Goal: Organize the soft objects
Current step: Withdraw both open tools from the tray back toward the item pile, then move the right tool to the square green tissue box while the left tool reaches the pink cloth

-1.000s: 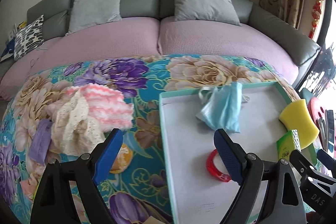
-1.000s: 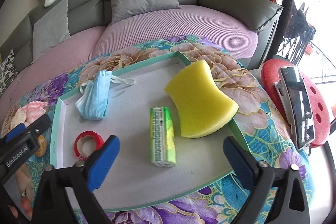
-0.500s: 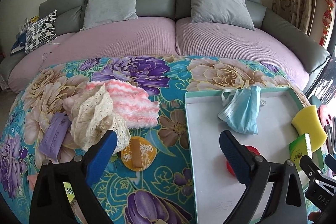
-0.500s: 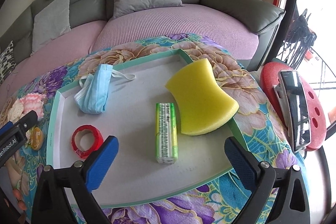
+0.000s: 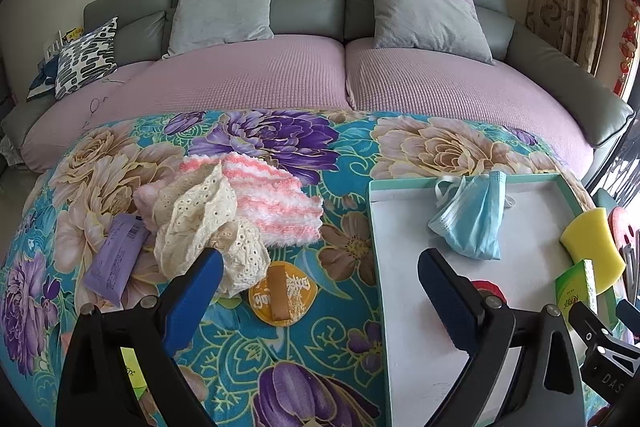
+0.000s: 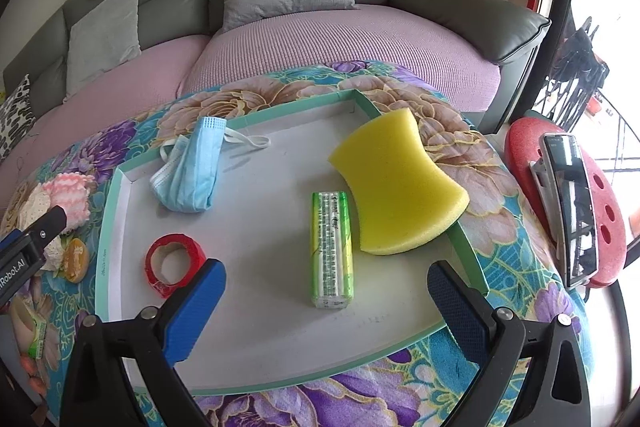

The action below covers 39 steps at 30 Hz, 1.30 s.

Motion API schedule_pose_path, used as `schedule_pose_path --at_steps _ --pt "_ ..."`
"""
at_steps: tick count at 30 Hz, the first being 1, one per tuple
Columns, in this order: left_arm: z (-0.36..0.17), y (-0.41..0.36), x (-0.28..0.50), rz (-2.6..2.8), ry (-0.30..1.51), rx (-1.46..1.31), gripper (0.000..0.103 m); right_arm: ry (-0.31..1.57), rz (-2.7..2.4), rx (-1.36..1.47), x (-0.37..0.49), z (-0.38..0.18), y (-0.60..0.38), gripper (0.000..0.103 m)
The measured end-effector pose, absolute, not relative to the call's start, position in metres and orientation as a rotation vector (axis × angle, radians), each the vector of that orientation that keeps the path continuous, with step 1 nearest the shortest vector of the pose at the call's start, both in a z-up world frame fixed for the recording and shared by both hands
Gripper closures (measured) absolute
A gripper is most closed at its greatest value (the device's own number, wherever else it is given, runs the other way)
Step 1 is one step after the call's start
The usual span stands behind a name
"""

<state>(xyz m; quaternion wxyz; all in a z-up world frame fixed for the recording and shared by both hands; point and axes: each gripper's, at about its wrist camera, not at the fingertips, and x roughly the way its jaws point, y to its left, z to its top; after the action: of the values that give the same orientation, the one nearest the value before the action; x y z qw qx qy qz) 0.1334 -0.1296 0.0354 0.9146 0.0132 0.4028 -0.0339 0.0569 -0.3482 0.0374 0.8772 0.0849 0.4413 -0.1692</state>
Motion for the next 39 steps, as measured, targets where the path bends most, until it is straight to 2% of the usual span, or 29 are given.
schedule_pose_path --at_steps 22,39 --pt "0.046 -0.073 0.108 -0.006 0.815 -0.047 0.005 0.967 -0.341 0.199 0.058 0.029 -0.322 0.001" --pt "0.051 -0.029 0.089 0.038 0.803 -0.105 0.005 0.893 -0.319 0.116 0.029 0.047 -0.271 0.001"
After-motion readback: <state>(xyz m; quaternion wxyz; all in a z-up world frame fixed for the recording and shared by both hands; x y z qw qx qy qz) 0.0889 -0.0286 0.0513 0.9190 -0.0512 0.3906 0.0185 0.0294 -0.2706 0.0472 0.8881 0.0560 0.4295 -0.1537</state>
